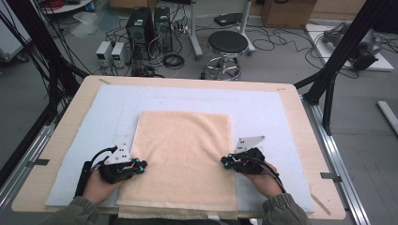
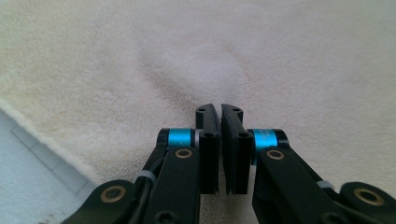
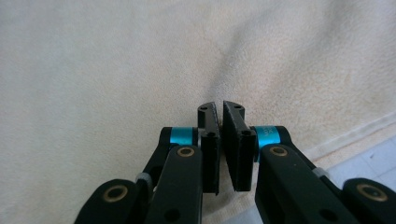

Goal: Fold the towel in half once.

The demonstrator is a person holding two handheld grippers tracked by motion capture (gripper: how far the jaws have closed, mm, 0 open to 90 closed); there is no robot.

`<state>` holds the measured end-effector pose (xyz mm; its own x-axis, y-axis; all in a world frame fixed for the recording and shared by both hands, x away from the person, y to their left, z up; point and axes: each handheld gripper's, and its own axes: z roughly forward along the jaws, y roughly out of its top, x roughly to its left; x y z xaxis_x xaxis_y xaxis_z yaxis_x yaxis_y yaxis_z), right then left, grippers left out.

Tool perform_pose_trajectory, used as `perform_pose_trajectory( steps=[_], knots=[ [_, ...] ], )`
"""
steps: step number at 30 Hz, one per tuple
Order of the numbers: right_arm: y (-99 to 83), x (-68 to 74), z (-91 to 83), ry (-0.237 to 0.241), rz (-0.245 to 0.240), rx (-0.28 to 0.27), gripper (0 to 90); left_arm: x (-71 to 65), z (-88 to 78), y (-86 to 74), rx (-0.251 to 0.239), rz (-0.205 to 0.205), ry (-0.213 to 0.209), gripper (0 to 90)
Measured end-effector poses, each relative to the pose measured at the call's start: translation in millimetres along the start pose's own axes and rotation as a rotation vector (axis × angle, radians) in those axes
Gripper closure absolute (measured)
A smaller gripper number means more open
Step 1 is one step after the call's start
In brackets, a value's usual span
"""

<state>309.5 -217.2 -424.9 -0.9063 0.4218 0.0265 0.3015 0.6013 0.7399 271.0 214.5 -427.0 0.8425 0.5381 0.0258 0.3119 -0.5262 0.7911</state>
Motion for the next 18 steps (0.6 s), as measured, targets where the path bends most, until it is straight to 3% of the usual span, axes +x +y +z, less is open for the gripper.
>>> perform_pose_trajectory(
  steps=[2,4,7,9,11,14,16,18],
  knots=[
    [1.4,2.0,-3.7,0.006,-0.004,-0.005,84.8,-1.1,-2.2,0.8,-0.012,0.003,-0.003,85.3],
    [2.7,4.5,-5.8,0.000,-0.006,-0.007,75.1,-2.7,-5.7,1.0,-0.019,0.019,-0.011,81.7],
    [3.8,13.2,-10.2,0.010,-0.017,-0.002,66.0,-3.7,-13.9,-4.6,-0.014,0.027,0.018,63.0],
    [3.3,17.2,-12.4,0.007,-0.027,-0.007,63.5,-3.7,-16.8,-7.2,-0.010,0.021,0.013,58.3],
    [-1.2,27.4,-18.0,0.025,-0.049,-0.013,62.7,-4.6,-22.0,-12.9,-0.013,0.015,0.011,57.9],
    [-7.9,31.0,-15.3,0.072,-0.036,0.000,62.4,-5.1,-25.8,-23.0,0.015,0.016,-0.001,58.8],
    [-11.4,33.0,-9.9,0.077,-0.042,0.036,64.0,-5.2,-25.0,-24.9,0.023,0.021,-0.008,63.1],
    [-14.7,34.5,-2.6,0.089,-0.054,0.062,70.8,-7.2,-21.8,-27.8,0.042,0.026,-0.030,73.4]
  ],
)
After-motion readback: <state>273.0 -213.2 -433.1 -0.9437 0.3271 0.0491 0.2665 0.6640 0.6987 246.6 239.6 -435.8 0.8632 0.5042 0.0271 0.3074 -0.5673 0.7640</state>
